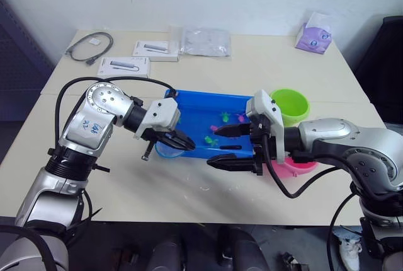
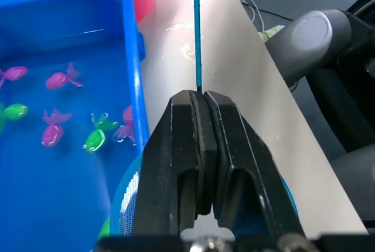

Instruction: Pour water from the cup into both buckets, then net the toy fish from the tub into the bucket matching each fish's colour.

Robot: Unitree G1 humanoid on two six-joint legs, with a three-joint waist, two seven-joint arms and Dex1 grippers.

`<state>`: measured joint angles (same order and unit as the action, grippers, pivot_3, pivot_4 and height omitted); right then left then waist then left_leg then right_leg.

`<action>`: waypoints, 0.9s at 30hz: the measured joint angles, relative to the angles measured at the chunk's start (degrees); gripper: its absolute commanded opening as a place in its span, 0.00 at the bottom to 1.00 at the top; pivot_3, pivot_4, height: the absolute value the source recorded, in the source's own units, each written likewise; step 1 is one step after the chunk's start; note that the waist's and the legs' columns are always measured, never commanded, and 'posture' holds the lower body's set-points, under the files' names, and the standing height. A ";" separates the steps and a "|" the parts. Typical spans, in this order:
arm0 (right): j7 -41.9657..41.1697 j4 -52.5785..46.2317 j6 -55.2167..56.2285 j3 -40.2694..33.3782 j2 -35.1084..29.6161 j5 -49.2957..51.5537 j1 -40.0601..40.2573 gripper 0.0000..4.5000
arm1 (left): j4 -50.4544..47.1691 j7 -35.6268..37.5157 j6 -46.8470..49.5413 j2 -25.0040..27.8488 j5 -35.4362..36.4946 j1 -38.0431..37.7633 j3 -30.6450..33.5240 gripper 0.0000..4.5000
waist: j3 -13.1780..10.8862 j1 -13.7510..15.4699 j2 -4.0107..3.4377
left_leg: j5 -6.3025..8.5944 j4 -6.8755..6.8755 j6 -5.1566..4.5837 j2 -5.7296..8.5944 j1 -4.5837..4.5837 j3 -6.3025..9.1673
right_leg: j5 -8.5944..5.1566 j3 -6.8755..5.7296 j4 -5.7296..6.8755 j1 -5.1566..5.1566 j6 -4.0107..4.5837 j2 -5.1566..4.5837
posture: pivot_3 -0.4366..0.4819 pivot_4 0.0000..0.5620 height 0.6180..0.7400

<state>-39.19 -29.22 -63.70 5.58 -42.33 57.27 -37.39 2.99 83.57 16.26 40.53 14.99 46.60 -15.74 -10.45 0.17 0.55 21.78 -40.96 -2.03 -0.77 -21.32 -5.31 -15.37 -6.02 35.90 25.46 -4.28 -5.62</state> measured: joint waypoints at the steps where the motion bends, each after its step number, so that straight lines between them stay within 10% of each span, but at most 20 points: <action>1: 0.00 0.00 -0.16 0.00 -0.10 -0.10 0.03 1.00 | 0.00 -0.28 0.13 0.00 0.00 0.00 0.03 0.02 | 0.00 -0.01 0.00 | 0.00 -0.01 0.00 0.00 0.00 0.00 | 0.00 0.01 0.01 0.00 -0.01 0.00 | 0.48 0.27 1.00; 9: -0.04 0.20 -0.31 0.01 -0.14 -1.17 0.02 0.94 | -0.07 -1.47 1.09 -0.02 -0.01 0.00 0.03 0.01 | 0.00 -0.06 0.00 | 0.00 -0.02 -0.01 0.00 0.00 -0.01 | 0.01 0.01 0.03 0.00 -0.01 0.01 | 0.48 0.27 1.00; 18: -0.56 0.31 -0.28 0.52 -0.12 -3.39 0.04 0.04 | -0.56 -1.99 1.97 -0.04 0.07 -0.05 0.02 0.00 | 0.00 -0.06 0.00 | 0.00 -0.03 0.00 0.01 0.00 -0.01 | 0.01 0.01 0.04 0.00 -0.01 0.03 | 0.48 0.27 1.00; 25: -1.26 0.53 0.25 0.45 -0.09 -4.76 0.68 0.02 | -0.82 -2.30 2.60 -0.27 0.55 -0.69 0.16 0.00 | 0.00 -0.05 0.00 | 0.00 -0.04 -0.01 0.03 0.00 -0.01 | 0.01 0.01 0.05 0.00 -0.02 0.04 | 0.48 0.27 1.00; 27: -1.61 0.49 1.20 0.35 -0.13 -5.56 1.02 0.00 | -0.73 -2.94 3.98 -1.04 1.08 -1.29 1.24 0.16 | 0.00 -0.05 0.00 | 0.00 -0.04 -0.01 0.03 0.00 -0.01 | 0.01 0.01 0.05 0.00 -0.02 0.06 | 0.48 0.27 1.00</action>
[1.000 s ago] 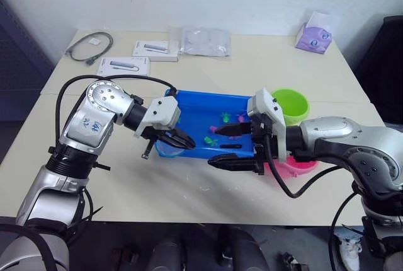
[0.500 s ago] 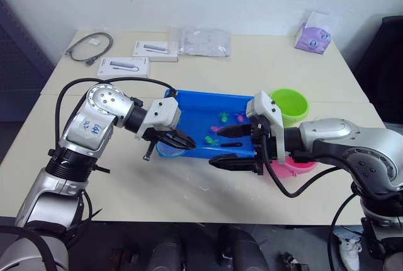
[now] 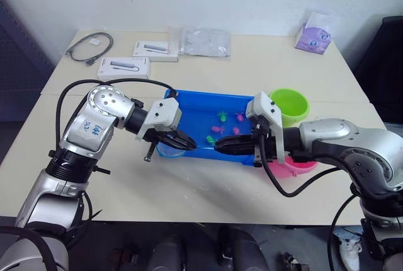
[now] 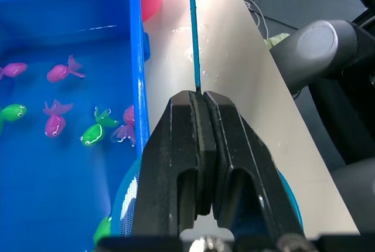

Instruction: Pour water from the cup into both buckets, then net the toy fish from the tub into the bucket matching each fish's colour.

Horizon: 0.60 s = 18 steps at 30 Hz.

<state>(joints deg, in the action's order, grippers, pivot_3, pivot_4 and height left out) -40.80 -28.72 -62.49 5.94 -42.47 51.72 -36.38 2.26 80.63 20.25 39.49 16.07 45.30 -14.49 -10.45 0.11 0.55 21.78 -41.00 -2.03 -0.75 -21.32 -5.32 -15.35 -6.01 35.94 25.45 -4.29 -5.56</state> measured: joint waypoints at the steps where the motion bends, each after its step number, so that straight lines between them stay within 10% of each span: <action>1: -0.47 -0.05 0.65 0.02 -0.02 -0.58 0.29 0.00 | 0.07 -0.97 1.07 -1.05 1.33 -0.05 1.24 0.24 | 0.00 0.07 0.00 | 0.00 -0.01 0.00 0.00 -0.01 0.02 | 0.00 -0.01 0.00 0.00 0.00 -0.01 | 0.48 0.27 1.00; 8: -3.51 -0.53 6.48 0.25 -0.30 -4.69 2.33 0.00 | 1.62 -9.16 6.90 -4.35 10.87 3.34 14.27 0.98 | 0.00 -0.04 0.00 | 0.00 -0.04 0.00 -0.01 -0.01 0.03 | 0.02 0.00 0.00 -0.01 -0.04 -0.07 | 0.48 0.27 1.00; 18: -0.46 -2.25 3.07 -12.23 -4.64 -0.03 10.81 0.00 | 14.18 -9.37 4.46 7.52 12.52 1.27 27.18 0.99 | 0.02 -0.06 -0.02 | 0.00 -0.01 0.01 0.03 0.12 -0.06 | 0.02 -0.28 0.03 -0.06 -0.04 -0.04 | 0.48 0.27 1.00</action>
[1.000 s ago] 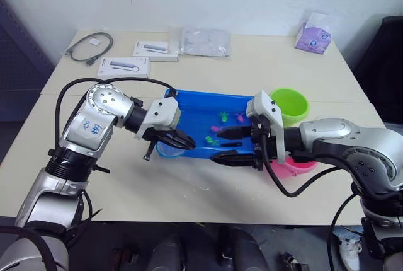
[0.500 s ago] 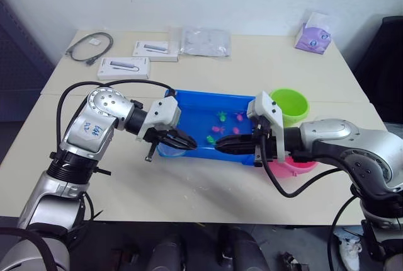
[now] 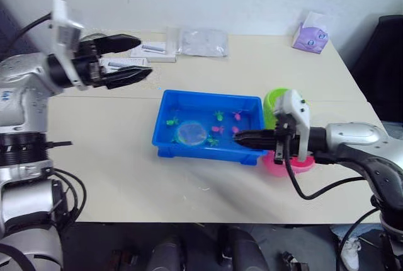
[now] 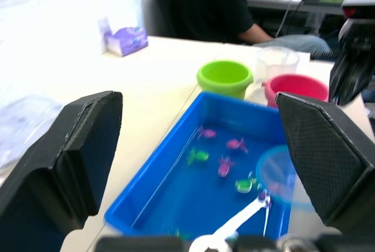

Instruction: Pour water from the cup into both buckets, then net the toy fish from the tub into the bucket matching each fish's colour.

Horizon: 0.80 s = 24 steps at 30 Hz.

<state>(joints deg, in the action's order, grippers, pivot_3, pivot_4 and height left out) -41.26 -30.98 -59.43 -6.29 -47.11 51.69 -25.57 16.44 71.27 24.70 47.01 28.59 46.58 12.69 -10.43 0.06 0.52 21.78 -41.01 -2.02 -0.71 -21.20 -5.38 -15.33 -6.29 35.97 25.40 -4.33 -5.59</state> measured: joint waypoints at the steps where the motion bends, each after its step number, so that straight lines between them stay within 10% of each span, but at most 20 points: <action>1: 1.55 -0.23 -1.73 -1.76 -0.02 1.25 1.11 0.00 | 0.37 0.31 -1.27 0.14 -0.67 -3.26 0.02 0.99 | 0.00 0.08 0.00 | 0.00 -0.01 0.00 0.00 -0.02 0.03 | 0.00 0.02 -0.01 -0.01 0.00 -0.04 | 0.48 0.27 1.00; 11: 9.65 4.05 -17.27 -4.98 -6.59 4.92 -0.83 0.00 | -3.68 2.67 -5.92 -1.59 -2.36 -18.55 -2.35 0.99 | -0.01 -0.05 0.01 | 0.01 -0.04 0.01 -0.03 -0.04 0.06 | 0.03 0.35 -0.03 -0.01 0.03 -0.19 | 0.48 0.27 1.00; 24: 6.76 17.79 -30.76 10.45 -10.06 0.81 -20.82 0.00 | -10.19 1.43 -1.64 -3.96 0.17 -21.22 -3.81 0.99 | -0.02 -0.26 -0.02 | 0.01 0.02 0.01 -0.04 -0.05 0.01 | 0.03 0.38 -0.05 0.06 0.05 -0.23 | 0.48 0.27 1.00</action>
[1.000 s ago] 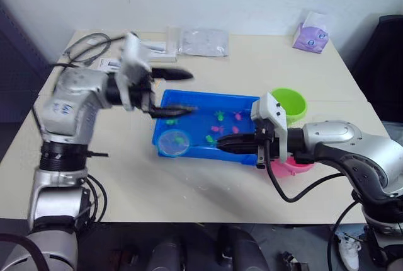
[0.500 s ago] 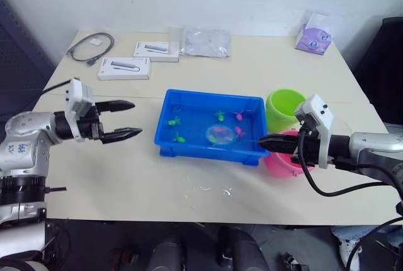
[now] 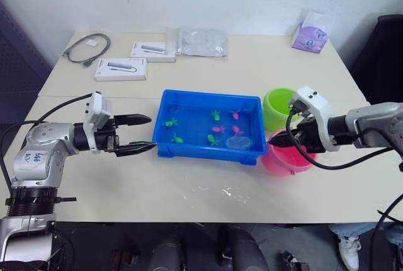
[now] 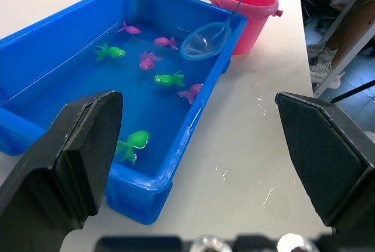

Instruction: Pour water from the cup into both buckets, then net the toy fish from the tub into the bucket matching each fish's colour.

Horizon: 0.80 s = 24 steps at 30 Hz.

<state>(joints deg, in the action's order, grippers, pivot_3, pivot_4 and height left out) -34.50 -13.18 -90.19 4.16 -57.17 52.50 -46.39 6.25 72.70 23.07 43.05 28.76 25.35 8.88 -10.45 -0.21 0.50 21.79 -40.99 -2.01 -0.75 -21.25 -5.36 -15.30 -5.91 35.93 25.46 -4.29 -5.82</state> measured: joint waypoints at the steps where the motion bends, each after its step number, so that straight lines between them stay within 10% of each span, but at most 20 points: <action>1: -0.22 1.02 -0.22 0.08 0.45 -0.44 -0.07 0.00 | -0.55 -0.17 0.09 -0.20 0.00 -0.51 -0.07 0.99 | 0.00 0.01 0.00 | 0.00 0.00 0.00 0.00 -0.01 0.00 | 0.00 0.00 0.00 0.00 0.00 0.00 | 0.48 0.27 1.00; 24: 6.27 0.83 6.13 -0.94 9.55 -14.27 3.87 0.00 | -3.74 -3.78 0.82 -3.22 0.35 -3.41 -0.97 0.99 | 0.00 0.11 -0.01 | 0.00 0.00 0.02 0.01 -0.04 -0.01 | 0.01 -0.06 0.00 0.00 -0.01 0.05 | 0.48 0.27 1.00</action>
<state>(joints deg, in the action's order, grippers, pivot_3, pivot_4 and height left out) -28.23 -12.35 -84.06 3.23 -47.63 38.23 -42.52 2.50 68.92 23.88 39.83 29.11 21.95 7.91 -10.45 -0.10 0.50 21.79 -40.99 -1.99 -0.74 -21.28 -5.37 -15.29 -5.97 35.93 25.46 -4.30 -5.77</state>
